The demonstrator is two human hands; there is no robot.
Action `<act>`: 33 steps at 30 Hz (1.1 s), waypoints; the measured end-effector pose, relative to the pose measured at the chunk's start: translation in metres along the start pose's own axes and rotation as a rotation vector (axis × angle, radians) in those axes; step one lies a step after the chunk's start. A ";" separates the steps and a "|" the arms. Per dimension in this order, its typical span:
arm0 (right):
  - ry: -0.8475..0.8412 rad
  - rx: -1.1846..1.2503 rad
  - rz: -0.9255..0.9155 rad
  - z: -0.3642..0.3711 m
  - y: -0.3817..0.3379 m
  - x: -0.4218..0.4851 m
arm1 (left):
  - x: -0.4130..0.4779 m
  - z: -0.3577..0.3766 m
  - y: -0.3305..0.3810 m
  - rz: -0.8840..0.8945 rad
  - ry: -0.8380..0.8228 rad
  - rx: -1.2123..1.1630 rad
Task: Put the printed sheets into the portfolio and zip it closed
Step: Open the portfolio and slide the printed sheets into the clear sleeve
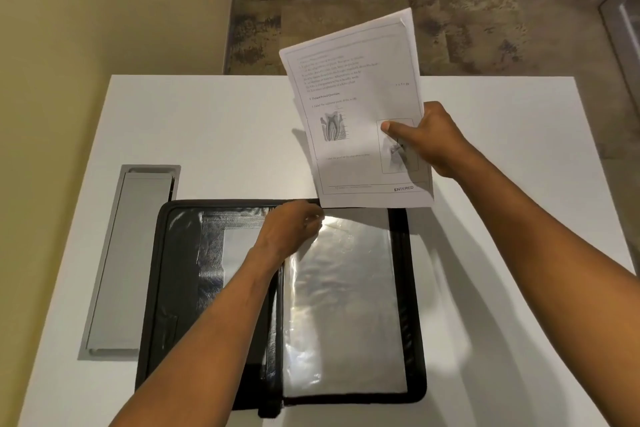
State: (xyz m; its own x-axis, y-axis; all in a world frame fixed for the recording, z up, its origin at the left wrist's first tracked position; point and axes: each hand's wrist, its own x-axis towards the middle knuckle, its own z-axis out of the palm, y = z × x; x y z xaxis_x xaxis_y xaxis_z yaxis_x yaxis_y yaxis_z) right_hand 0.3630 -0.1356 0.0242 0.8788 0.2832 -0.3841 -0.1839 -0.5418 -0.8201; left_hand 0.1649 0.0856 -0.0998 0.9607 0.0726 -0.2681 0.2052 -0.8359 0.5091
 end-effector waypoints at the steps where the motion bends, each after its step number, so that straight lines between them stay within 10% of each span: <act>1: -0.012 -0.023 -0.013 0.001 -0.002 0.002 | 0.001 0.001 0.002 0.004 0.008 0.003; 33: -0.398 -0.098 -0.055 0.058 -0.004 0.057 | -0.015 0.041 0.071 0.000 0.296 0.040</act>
State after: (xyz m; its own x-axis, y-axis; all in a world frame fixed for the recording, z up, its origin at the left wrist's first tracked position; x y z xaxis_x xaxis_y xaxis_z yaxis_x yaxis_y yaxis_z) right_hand 0.3880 -0.0719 -0.0191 0.6435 0.5874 -0.4909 -0.0821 -0.5846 -0.8072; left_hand 0.1570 0.0029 -0.0932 0.9748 0.2227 -0.0149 0.2029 -0.8564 0.4747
